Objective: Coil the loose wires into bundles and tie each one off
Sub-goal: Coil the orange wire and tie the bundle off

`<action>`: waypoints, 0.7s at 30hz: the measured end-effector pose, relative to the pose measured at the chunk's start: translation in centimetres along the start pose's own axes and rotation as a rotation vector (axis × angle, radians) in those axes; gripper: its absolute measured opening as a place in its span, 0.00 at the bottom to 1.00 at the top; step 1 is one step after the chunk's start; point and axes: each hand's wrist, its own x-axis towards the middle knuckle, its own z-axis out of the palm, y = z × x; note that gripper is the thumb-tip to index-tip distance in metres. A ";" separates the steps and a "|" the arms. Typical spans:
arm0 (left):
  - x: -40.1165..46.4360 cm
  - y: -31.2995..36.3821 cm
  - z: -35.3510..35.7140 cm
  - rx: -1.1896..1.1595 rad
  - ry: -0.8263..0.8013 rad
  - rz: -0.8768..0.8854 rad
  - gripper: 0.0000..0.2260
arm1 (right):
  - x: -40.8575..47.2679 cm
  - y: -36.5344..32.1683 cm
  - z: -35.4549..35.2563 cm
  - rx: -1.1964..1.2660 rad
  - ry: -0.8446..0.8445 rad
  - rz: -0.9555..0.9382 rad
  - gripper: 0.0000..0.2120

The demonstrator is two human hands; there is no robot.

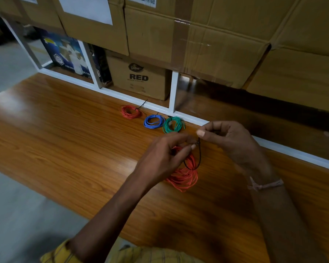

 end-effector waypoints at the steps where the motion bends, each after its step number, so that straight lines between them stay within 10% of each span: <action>1: 0.0 0.0 0.0 -0.009 -0.013 0.001 0.08 | 0.1 0.0 0.1 0.014 -0.006 0.001 0.02; 21: 0.3 -1.0 1.1 -0.313 -0.103 -0.197 0.12 | 1.0 1.6 1.6 0.138 0.225 -0.070 0.04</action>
